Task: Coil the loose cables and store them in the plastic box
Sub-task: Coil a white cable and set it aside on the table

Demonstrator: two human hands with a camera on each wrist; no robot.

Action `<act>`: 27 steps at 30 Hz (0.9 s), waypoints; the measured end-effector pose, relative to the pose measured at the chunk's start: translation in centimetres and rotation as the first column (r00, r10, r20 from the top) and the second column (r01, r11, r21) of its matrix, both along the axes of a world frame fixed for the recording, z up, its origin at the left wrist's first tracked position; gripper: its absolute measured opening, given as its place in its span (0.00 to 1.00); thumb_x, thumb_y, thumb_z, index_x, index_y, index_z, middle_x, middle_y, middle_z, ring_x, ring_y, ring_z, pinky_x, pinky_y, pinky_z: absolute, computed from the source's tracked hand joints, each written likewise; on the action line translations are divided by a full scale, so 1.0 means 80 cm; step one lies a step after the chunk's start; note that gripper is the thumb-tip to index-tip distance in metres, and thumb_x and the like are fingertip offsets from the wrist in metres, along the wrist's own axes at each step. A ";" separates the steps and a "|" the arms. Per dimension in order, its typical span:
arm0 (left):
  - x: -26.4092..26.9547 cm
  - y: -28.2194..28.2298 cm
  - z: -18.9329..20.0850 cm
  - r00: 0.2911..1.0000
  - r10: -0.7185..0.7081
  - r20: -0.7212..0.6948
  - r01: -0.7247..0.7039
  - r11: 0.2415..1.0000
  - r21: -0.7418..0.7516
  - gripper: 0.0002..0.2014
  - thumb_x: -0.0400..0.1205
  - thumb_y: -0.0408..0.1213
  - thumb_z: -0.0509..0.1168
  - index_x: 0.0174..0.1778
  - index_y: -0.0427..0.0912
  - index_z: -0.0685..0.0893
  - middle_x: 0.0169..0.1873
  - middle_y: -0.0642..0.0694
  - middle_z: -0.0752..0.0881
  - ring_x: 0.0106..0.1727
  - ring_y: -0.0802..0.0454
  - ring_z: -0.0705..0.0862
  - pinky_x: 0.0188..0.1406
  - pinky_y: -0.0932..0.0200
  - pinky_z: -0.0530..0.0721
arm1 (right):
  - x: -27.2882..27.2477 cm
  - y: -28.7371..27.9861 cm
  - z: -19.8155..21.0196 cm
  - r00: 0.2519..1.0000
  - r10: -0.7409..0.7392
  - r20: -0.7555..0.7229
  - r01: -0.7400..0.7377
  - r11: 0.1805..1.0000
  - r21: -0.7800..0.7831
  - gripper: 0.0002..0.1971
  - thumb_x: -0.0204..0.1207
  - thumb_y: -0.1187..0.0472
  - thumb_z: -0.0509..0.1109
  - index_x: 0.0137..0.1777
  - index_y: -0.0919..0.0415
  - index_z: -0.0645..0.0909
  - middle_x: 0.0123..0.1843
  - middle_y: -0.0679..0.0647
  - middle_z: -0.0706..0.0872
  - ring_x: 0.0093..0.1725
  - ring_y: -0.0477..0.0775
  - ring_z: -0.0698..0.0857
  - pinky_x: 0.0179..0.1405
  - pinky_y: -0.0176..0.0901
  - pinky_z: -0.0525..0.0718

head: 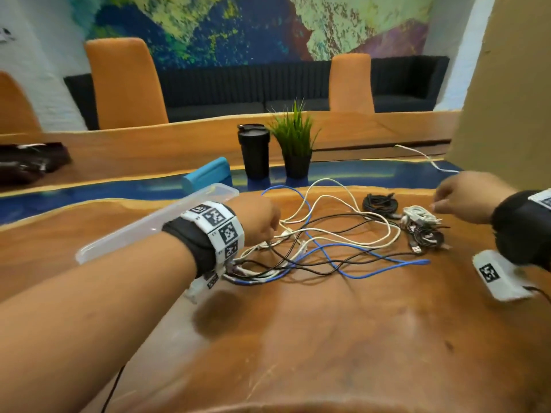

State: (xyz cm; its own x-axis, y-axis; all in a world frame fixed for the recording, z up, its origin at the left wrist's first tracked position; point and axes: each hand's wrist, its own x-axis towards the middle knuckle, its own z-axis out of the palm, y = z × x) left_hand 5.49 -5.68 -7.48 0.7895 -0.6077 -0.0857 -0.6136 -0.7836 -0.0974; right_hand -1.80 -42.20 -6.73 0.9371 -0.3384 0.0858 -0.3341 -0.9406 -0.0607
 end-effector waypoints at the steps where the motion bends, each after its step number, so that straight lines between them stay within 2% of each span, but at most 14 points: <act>1: 0.004 -0.004 0.000 0.999 0.035 0.035 -0.035 0.999 -0.002 0.07 0.81 0.40 0.66 0.53 0.47 0.86 0.50 0.45 0.89 0.54 0.42 0.85 0.51 0.53 0.83 | -0.002 0.011 0.014 0.998 0.034 0.044 -0.033 0.999 -0.020 0.06 0.74 0.50 0.76 0.40 0.51 0.86 0.44 0.53 0.88 0.44 0.56 0.83 0.43 0.44 0.80; 3: 0.007 -0.011 0.003 0.993 0.113 0.043 -0.115 0.992 0.049 0.06 0.80 0.42 0.68 0.49 0.45 0.85 0.47 0.43 0.87 0.51 0.41 0.85 0.47 0.51 0.83 | -0.006 0.037 0.038 0.988 0.109 0.105 -0.111 0.994 0.010 0.06 0.75 0.50 0.76 0.42 0.51 0.87 0.44 0.52 0.87 0.45 0.55 0.83 0.43 0.44 0.78; 5: 0.008 -0.014 0.000 0.987 0.162 -0.010 -0.158 0.974 0.163 0.11 0.78 0.48 0.72 0.39 0.44 0.83 0.38 0.45 0.85 0.45 0.43 0.84 0.43 0.53 0.82 | -0.012 0.068 0.051 0.975 0.202 0.089 -0.208 0.976 0.058 0.06 0.75 0.48 0.75 0.43 0.49 0.86 0.42 0.47 0.86 0.43 0.50 0.82 0.43 0.44 0.79; 6: 0.006 -0.015 -0.005 0.983 0.184 -0.025 -0.174 0.962 0.209 0.14 0.76 0.51 0.73 0.37 0.44 0.83 0.33 0.47 0.82 0.43 0.44 0.83 0.41 0.54 0.82 | -0.015 0.082 0.055 0.967 0.247 0.069 -0.252 0.964 0.085 0.06 0.75 0.48 0.75 0.43 0.49 0.86 0.41 0.46 0.86 0.42 0.48 0.82 0.43 0.45 0.80; 9: 0.001 -0.016 -0.019 0.979 0.201 -0.021 -0.188 0.944 0.270 0.17 0.76 0.50 0.74 0.50 0.40 0.86 0.33 0.47 0.81 0.44 0.44 0.85 0.41 0.54 0.84 | -0.020 0.117 0.056 0.937 0.348 -0.001 -0.345 0.929 0.133 0.06 0.74 0.47 0.75 0.43 0.47 0.87 0.40 0.44 0.87 0.42 0.45 0.83 0.44 0.45 0.82; 12: -0.001 -0.010 -0.019 0.981 0.194 -0.028 -0.182 0.954 0.238 0.12 0.81 0.40 0.69 0.57 0.39 0.85 0.46 0.44 0.86 0.53 0.42 0.86 0.47 0.52 0.84 | -0.015 0.141 0.045 0.908 0.414 -0.062 -0.403 0.904 0.140 0.05 0.74 0.47 0.76 0.43 0.46 0.87 0.41 0.43 0.87 0.44 0.47 0.84 0.47 0.46 0.84; 14: -0.001 -0.002 -0.008 0.983 0.181 -0.020 -0.177 0.975 0.138 0.10 0.81 0.39 0.69 0.55 0.41 0.87 0.46 0.45 0.87 0.51 0.44 0.86 0.46 0.53 0.83 | -0.009 0.153 0.037 0.889 0.445 -0.106 -0.434 0.894 0.114 0.06 0.73 0.47 0.76 0.45 0.46 0.87 0.42 0.43 0.87 0.45 0.47 0.84 0.47 0.44 0.82; 17: 0.002 0.015 0.031 0.986 0.158 -0.053 -0.164 0.976 -0.145 0.04 0.82 0.36 0.67 0.46 0.44 0.87 0.32 0.53 0.87 0.30 0.60 0.83 0.30 0.62 0.78 | -0.001 0.163 0.039 0.891 0.439 -0.120 -0.429 0.898 0.097 0.10 0.73 0.46 0.76 0.51 0.47 0.87 0.48 0.46 0.88 0.47 0.49 0.83 0.48 0.44 0.81; 19: 0.003 0.026 0.070 0.989 0.113 -0.094 -0.140 0.919 -0.369 0.05 0.84 0.36 0.66 0.44 0.44 0.86 0.30 0.53 0.90 0.20 0.67 0.79 0.25 0.65 0.75 | 0.003 0.166 0.048 0.905 0.421 -0.056 -0.415 0.905 0.092 0.18 0.74 0.46 0.75 0.62 0.49 0.84 0.56 0.49 0.87 0.52 0.51 0.84 0.51 0.44 0.81; 21: -0.001 0.034 0.112 0.994 0.066 -0.085 -0.102 0.830 -0.548 0.04 0.84 0.37 0.67 0.44 0.45 0.86 0.32 0.51 0.91 0.21 0.68 0.79 0.29 0.64 0.76 | 0.006 0.172 0.062 0.915 0.399 0.066 -0.404 0.907 0.123 0.29 0.73 0.47 0.76 0.73 0.51 0.75 0.65 0.53 0.84 0.60 0.55 0.83 0.57 0.46 0.80; 23: -0.011 0.034 0.151 0.999 0.022 -0.037 -0.041 0.729 -0.683 0.04 0.84 0.38 0.68 0.46 0.43 0.87 0.34 0.48 0.91 0.22 0.67 0.78 0.28 0.65 0.77 | 0.007 0.183 0.082 0.906 0.394 0.155 -0.416 0.897 0.153 0.33 0.74 0.48 0.77 0.77 0.53 0.71 0.67 0.55 0.83 0.60 0.55 0.83 0.56 0.46 0.81; 25: -0.026 0.031 0.188 1.000 -0.027 0.013 0.026 0.609 -0.793 0.04 0.84 0.35 0.68 0.49 0.39 0.86 0.34 0.45 0.89 0.24 0.67 0.79 0.26 0.71 0.76 | 0.011 0.196 0.103 0.894 0.415 0.168 -0.443 0.875 0.195 0.22 0.78 0.51 0.73 0.70 0.56 0.78 0.57 0.54 0.88 0.46 0.51 0.85 0.43 0.43 0.83; 26: -0.034 0.030 0.204 0.998 -0.063 0.016 0.047 0.544 -0.838 0.03 0.85 0.34 0.67 0.50 0.38 0.85 0.34 0.45 0.88 0.25 0.66 0.80 0.27 0.71 0.78 | 0.013 0.202 0.115 0.890 0.412 0.197 -0.453 0.852 0.263 0.13 0.80 0.53 0.71 0.61 0.57 0.83 0.50 0.55 0.90 0.38 0.50 0.85 0.34 0.41 0.83; 27: -0.041 0.031 0.218 0.994 -0.107 0.020 0.070 0.491 -0.868 0.02 0.85 0.32 0.66 0.49 0.39 0.84 0.33 0.45 0.86 0.27 0.62 0.82 0.30 0.68 0.81 | 0.012 0.210 0.126 0.887 0.397 0.234 -0.458 0.819 0.345 0.08 0.82 0.55 0.68 0.52 0.59 0.85 0.44 0.57 0.91 0.31 0.49 0.85 0.26 0.39 0.82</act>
